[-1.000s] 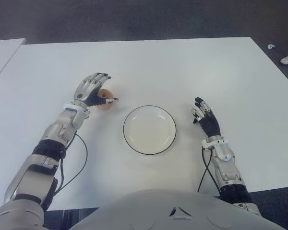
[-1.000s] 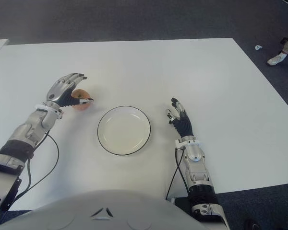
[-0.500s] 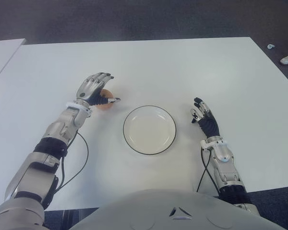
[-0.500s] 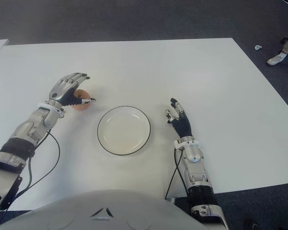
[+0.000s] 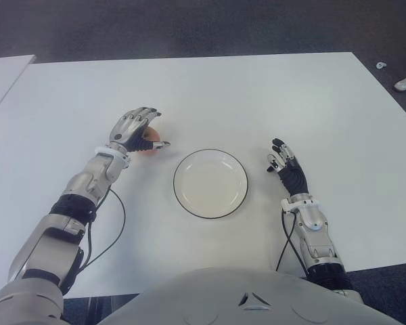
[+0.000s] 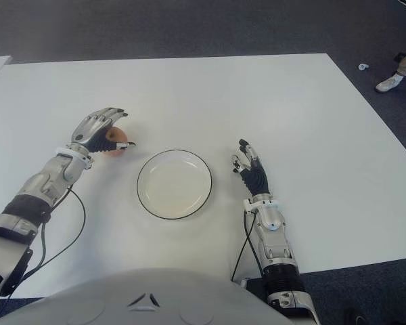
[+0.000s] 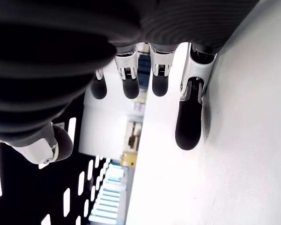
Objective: Put the apples into the plate.
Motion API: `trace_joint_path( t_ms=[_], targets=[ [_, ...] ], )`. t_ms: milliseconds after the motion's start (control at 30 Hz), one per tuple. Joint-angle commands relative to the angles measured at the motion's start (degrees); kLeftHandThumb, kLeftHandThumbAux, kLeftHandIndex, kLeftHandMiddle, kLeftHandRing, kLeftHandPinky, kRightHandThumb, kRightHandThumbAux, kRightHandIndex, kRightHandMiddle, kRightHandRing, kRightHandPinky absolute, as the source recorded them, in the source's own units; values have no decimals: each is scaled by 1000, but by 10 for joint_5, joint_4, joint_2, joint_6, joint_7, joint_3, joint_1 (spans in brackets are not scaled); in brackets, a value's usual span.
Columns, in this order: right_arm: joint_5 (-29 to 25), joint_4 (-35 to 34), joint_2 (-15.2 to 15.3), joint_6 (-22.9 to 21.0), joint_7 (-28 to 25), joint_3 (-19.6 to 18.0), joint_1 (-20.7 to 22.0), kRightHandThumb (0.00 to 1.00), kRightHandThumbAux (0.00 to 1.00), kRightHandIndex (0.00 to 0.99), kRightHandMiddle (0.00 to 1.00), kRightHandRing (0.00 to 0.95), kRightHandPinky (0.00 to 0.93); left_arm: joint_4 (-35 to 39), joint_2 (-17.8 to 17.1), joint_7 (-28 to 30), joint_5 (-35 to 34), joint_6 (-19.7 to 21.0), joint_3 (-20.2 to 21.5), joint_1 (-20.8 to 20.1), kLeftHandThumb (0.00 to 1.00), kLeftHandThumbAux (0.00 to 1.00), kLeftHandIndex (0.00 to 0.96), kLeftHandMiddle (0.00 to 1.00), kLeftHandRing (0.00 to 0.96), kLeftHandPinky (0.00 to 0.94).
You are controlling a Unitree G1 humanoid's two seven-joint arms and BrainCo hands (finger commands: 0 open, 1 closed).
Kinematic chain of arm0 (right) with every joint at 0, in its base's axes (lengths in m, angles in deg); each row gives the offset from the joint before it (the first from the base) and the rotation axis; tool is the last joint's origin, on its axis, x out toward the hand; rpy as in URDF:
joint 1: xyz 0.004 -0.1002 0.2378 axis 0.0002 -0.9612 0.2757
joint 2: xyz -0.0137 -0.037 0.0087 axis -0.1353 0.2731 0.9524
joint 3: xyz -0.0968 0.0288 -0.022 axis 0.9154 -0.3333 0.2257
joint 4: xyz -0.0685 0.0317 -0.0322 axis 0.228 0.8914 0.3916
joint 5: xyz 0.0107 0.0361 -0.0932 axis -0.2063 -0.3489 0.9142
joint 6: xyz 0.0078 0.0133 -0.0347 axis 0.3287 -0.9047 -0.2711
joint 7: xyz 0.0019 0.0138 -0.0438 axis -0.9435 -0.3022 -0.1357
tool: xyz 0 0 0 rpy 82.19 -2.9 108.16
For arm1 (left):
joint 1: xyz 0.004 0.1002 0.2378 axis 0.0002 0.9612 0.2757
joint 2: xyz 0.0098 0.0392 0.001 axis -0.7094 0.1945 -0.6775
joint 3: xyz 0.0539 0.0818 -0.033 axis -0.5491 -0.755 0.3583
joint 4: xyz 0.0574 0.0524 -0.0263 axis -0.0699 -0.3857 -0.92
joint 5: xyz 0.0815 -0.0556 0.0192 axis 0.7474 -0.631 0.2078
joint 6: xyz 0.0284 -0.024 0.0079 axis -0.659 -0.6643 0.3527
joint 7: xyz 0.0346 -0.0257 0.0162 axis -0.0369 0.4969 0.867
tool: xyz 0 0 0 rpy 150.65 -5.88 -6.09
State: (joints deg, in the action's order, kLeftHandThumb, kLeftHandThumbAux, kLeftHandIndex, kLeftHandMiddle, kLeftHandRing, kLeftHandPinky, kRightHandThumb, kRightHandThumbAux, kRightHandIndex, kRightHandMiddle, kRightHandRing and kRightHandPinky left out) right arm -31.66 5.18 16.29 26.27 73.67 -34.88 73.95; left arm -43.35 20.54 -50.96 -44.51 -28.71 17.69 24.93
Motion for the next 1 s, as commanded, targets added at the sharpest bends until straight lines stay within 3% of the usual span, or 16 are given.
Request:
trace_joint_path(
  t_ms=[33, 1000],
  targets=[
    [3, 39, -9, -55, -13, 11, -47, 65, 471, 0, 0, 0, 0, -20, 8, 2, 1, -2, -11, -9, 262, 366, 149, 126, 104, 116],
    [-20, 44, -13, -31, -13, -9, -60, 111, 530, 0, 0, 0, 0, -134, 48, -31, -7, -24, -38, -28, 260, 380, 143, 123, 102, 122]
  ],
)
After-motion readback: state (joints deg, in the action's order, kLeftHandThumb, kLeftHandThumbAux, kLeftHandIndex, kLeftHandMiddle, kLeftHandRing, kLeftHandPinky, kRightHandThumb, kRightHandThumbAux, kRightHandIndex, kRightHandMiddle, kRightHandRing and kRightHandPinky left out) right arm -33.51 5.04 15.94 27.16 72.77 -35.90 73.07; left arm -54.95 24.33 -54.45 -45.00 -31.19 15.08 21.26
